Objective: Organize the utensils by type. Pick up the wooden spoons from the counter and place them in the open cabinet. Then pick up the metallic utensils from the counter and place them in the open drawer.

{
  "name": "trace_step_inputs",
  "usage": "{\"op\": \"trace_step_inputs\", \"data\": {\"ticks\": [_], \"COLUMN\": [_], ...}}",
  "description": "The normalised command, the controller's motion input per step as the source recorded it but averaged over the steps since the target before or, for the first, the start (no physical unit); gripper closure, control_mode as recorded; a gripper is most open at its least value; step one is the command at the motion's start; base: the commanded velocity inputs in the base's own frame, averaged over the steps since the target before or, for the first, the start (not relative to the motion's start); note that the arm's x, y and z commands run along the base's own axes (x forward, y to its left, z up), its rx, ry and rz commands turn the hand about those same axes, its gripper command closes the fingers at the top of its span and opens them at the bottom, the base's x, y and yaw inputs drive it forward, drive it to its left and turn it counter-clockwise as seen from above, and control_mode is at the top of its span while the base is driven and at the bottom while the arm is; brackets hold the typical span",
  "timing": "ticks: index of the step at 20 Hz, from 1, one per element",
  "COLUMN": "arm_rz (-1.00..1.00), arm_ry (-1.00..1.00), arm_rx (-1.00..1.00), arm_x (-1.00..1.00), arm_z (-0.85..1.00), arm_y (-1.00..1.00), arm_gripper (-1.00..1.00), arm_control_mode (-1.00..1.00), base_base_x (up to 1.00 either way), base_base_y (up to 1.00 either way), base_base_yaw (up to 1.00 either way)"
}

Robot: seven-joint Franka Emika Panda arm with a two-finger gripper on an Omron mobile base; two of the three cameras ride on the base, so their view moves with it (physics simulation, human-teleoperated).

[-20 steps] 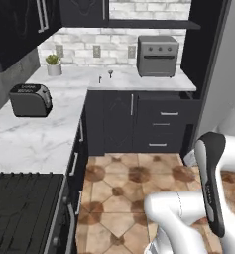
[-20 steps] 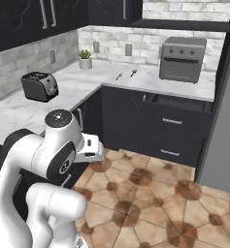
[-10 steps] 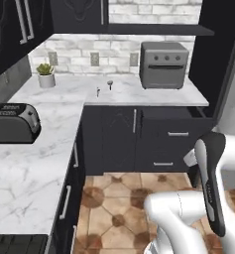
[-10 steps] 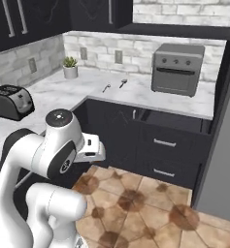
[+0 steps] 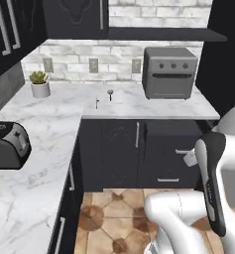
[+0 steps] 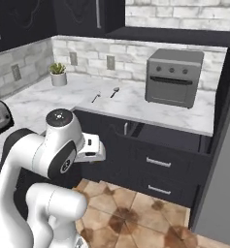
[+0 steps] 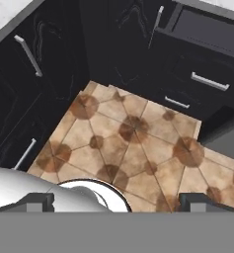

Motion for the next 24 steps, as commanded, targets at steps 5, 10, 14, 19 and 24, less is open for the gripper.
{"op": "trace_step_inputs", "data": {"ticks": [5,10,14,19,24], "arm_rz": [0.00,0.00,0.00,0.00,0.00], "arm_ry": [0.00,0.00,0.00,0.00,0.00], "arm_rx": [0.00,0.00,0.00,0.00,0.00], "arm_x": [0.00,0.00,0.00,0.00,0.00], "arm_z": [0.00,0.00,0.00,0.00,0.00], "arm_y": [0.00,0.00,0.00,0.00,0.00], "arm_gripper": [-1.00,-1.00,-1.00,-1.00,-1.00], "arm_control_mode": [1.00,1.00,1.00,1.00,1.00], "base_base_x": [0.54,0.53,0.79,0.72,0.61], "base_base_y": [0.45,0.49,0.21,0.01,0.05], "base_base_yaw": [-0.04,-0.09,-0.01,0.00,0.00]}}
